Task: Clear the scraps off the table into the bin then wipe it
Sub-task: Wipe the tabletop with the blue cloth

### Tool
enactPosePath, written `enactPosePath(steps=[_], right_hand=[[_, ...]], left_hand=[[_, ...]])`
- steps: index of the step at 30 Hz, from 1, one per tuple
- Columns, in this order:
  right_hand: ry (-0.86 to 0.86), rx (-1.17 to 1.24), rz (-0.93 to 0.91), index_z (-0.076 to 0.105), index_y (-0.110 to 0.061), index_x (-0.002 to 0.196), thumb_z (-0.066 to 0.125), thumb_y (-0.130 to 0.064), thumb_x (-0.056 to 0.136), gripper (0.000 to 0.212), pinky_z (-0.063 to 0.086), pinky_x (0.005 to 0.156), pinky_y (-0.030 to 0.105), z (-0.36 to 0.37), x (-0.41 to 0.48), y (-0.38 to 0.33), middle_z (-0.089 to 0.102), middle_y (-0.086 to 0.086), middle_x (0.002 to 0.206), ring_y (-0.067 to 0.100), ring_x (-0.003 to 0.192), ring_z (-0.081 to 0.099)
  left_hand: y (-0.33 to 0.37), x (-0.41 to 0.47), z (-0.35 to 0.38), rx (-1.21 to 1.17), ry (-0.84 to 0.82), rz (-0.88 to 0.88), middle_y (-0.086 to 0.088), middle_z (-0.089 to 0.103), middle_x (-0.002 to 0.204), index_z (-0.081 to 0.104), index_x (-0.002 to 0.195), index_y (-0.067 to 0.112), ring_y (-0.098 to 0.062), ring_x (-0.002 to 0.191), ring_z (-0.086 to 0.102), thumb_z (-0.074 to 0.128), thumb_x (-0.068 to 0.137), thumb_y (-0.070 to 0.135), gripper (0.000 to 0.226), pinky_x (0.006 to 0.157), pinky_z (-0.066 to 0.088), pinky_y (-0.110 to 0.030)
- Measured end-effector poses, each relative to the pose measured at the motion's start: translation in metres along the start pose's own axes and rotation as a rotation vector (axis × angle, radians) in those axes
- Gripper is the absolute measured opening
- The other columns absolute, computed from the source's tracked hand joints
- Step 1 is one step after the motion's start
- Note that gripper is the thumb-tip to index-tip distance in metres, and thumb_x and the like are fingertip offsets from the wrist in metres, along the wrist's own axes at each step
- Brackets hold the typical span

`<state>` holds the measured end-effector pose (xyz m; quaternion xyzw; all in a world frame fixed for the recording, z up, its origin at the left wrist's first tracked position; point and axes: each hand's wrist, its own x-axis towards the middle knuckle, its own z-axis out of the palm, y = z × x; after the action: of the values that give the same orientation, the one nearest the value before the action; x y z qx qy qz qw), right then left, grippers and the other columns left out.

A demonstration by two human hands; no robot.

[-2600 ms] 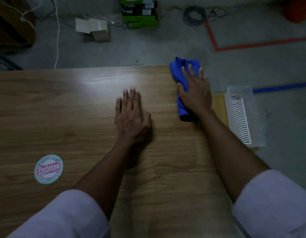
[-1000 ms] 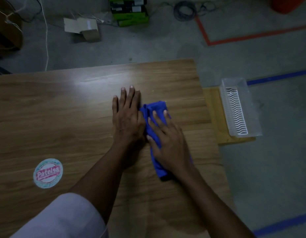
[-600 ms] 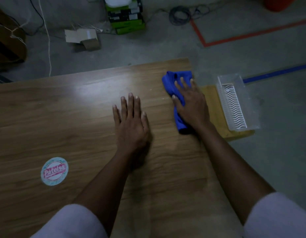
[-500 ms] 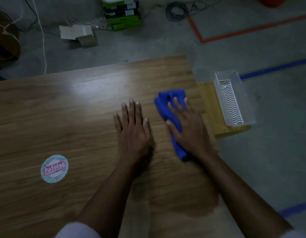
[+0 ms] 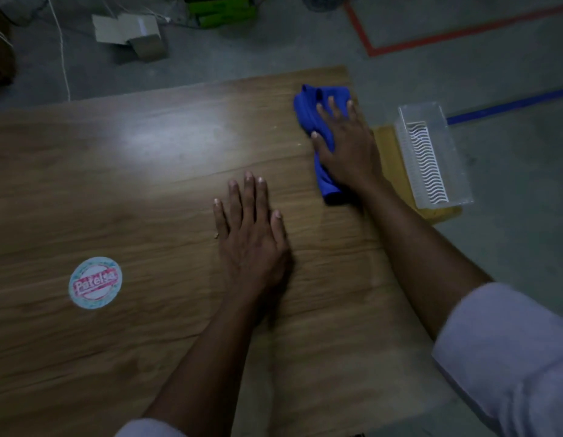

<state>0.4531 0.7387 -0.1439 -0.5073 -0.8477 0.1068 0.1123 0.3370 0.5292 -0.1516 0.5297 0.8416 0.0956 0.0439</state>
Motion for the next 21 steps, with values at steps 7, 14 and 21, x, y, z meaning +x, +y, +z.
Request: enactPosePath(steps=[7, 14, 21], right_hand=[[-0.039, 0.013, -0.063, 0.025, -0.025, 0.16, 0.041, -0.051, 0.103, 0.064, 0.029, 0.119, 0.046, -0.007, -0.146, -0.037, 0.015, -0.004, 0.169, 0.028, 0.156, 0.006], [-0.114, 0.037, -0.178, 0.027, -0.022, 0.159, 0.05, -0.044, 0.103, 0.065, 0.03, 0.119, 0.048, -0.023, -0.225, -0.033, 0.014, -0.004, 0.169, 0.026, 0.156, 0.004], [-0.082, -0.047, -0.064, 0.03, -0.027, 0.158, 0.038, -0.058, 0.096, 0.069, 0.026, 0.12, 0.047, -0.015, -0.075, 0.016, 0.024, -0.004, 0.166, 0.029, 0.155, 0.015]], left_hand=[[-0.002, 0.0, -0.002, -0.037, -0.026, 0.014, -0.002, -0.001, 0.172, 0.012, 0.164, 0.018, -0.022, 0.158, -0.005, 0.02, 0.104, 0.042, 0.065, 0.126, 0.001, -0.052], [-0.002, 0.001, 0.0, -0.032, -0.02, 0.001, -0.001, -0.004, 0.172, 0.008, 0.164, 0.019, -0.021, 0.158, -0.009, 0.018, 0.104, 0.042, 0.065, 0.127, -0.003, -0.05], [0.0, -0.004, -0.006, -0.045, -0.056, 0.002, -0.001, -0.008, 0.171, 0.003, 0.164, 0.021, -0.02, 0.157, -0.012, 0.014, 0.106, 0.045, 0.064, 0.127, -0.005, -0.049]])
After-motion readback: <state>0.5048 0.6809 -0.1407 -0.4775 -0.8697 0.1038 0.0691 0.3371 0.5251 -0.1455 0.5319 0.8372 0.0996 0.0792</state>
